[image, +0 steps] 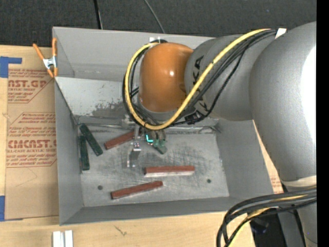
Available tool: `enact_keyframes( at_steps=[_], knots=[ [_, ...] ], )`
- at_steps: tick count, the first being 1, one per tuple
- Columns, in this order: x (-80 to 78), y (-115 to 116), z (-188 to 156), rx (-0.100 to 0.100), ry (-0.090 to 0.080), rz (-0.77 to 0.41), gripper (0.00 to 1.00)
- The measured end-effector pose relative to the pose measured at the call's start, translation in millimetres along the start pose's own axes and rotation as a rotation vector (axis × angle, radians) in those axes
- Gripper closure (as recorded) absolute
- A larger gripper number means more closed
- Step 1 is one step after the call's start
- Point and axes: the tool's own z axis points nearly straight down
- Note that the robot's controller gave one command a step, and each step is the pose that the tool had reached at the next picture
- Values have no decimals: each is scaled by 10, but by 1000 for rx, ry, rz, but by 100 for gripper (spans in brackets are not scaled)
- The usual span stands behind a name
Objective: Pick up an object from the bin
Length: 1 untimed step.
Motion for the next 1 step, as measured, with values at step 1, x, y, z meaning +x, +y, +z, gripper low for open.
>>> enact_keyframes(
  at_steps=[1],
  knots=[
    [-20, -6, -45, -1, -7, 1, 0]
  ],
)
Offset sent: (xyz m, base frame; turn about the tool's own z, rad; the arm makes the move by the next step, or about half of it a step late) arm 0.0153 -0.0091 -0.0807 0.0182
